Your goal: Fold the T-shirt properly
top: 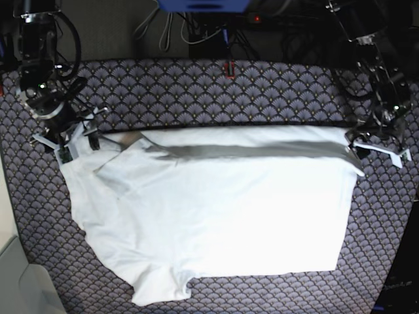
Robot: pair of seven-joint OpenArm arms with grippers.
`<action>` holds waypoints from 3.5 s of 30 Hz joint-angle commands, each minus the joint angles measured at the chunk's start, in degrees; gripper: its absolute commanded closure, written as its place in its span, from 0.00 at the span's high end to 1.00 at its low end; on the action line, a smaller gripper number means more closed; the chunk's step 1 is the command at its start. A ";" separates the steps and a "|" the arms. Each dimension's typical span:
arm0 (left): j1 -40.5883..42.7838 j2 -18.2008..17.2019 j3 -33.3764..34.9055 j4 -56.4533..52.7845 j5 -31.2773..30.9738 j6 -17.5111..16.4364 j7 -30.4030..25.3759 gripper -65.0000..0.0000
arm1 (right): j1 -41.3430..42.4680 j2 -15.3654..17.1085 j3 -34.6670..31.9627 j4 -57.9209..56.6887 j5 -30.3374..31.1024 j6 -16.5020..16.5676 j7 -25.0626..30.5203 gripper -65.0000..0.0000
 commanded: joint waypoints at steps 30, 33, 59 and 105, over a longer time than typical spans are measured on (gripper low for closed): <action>-1.43 -1.72 4.23 -6.79 -0.35 -0.17 -5.63 0.64 | -0.30 -0.73 4.92 0.68 0.19 0.16 1.44 0.54; -1.43 -1.72 4.40 -6.79 -0.35 -0.17 -5.63 0.47 | -0.30 -0.64 5.01 0.68 0.19 0.16 1.44 0.54; -1.34 -2.51 4.05 -6.70 -0.35 -0.17 -5.02 0.01 | -0.65 -0.73 8.09 0.68 0.28 0.16 1.26 0.54; -0.55 -2.60 4.05 -6.17 -0.35 -0.17 -5.02 0.01 | -0.47 -1.17 4.75 -6.26 0.37 0.24 1.61 0.62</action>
